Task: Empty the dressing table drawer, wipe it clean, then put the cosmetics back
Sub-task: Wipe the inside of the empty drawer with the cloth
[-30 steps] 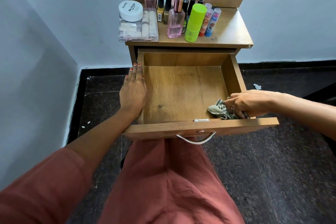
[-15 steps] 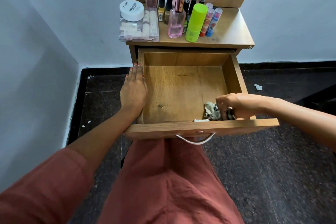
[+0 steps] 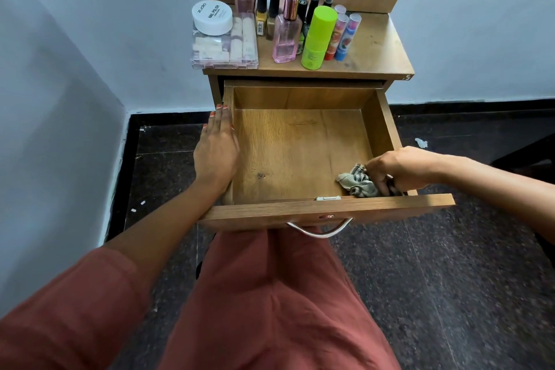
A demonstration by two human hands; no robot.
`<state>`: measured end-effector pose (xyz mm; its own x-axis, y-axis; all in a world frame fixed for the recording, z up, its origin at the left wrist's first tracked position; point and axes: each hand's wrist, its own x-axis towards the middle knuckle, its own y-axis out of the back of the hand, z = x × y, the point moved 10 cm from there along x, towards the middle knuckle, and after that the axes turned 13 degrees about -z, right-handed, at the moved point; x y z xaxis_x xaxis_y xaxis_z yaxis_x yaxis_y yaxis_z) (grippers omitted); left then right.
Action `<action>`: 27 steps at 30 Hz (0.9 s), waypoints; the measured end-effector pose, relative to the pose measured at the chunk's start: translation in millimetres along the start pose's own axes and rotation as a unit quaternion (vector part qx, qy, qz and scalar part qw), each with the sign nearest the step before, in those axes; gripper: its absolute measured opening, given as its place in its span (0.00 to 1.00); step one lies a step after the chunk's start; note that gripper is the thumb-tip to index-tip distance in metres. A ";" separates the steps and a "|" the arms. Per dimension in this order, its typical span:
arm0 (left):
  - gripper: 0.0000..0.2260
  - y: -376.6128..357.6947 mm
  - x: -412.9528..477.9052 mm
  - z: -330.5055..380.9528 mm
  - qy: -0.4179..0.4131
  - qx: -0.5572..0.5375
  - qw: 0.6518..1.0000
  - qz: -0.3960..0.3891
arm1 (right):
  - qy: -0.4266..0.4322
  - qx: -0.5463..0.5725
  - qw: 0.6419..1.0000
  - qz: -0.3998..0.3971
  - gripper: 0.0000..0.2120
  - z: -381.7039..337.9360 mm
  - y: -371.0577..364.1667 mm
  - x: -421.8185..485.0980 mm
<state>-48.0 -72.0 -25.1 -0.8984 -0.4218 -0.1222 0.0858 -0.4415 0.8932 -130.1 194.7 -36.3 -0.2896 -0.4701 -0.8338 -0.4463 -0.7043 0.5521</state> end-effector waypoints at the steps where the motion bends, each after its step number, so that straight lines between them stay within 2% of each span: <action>1: 0.20 -0.4 0.1 -0.7 0.001 0.000 1.000 0.000 | 0.004 0.051 0.999 0.015 0.19 0.5 0.6 -0.4; 4: 0.20 -0.5 0.2 -0.8 0.001 -0.002 1.000 0.001 | 0.062 0.234 0.968 0.069 0.25 -7.2 4.2 1.0; 6: 0.20 0.1 0.7 -0.2 -0.001 0.000 1.000 0.003 | 0.111 0.354 0.924 0.091 0.26 -13.9 7.2 1.6; 8: 0.20 0.3 1.1 0.0 -0.002 0.000 1.000 0.003 | 0.129 0.455 0.873 0.122 0.22 -9.6 9.0 -0.6; 13: 0.20 0.8 1.1 -0.6 -0.004 -0.004 1.000 0.005 | 0.110 0.604 0.749 0.250 0.21 32.5 9.0 -22.1; 15: 0.20 1.1 1.4 -0.6 -0.003 -0.005 1.000 0.004 | 0.122 0.625 0.717 0.282 0.20 43.6 13.2 -37.2; 18: 0.20 0.9 1.2 -1.0 0.001 -0.008 1.000 0.001 | 0.116 0.617 0.693 0.355 0.18 63.8 26.2 -69.8; 22: 0.20 -0.2 1.1 -1.4 0.007 -0.004 1.000 -0.007 | 0.064 0.576 0.655 0.485 0.18 91.5 38.8 -122.4; 24: 0.21 -0.4 0.6 -1.5 0.008 -0.004 1.000 -0.008 | 0.020 0.539 0.669 0.511 0.18 94.0 37.3 -133.3; 27: 0.21 0.1 0.4 -1.1 0.006 -0.007 1.000 -0.007 | -0.070 0.474 0.736 0.478 0.21 83.5 22.4 -120.1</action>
<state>-47.9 -73.0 -25.5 -0.8945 -0.4249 -0.1390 0.0802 -0.4583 0.8852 -176.0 279.8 75.8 -0.9102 -0.4028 -0.0963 -0.3528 0.6322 0.6898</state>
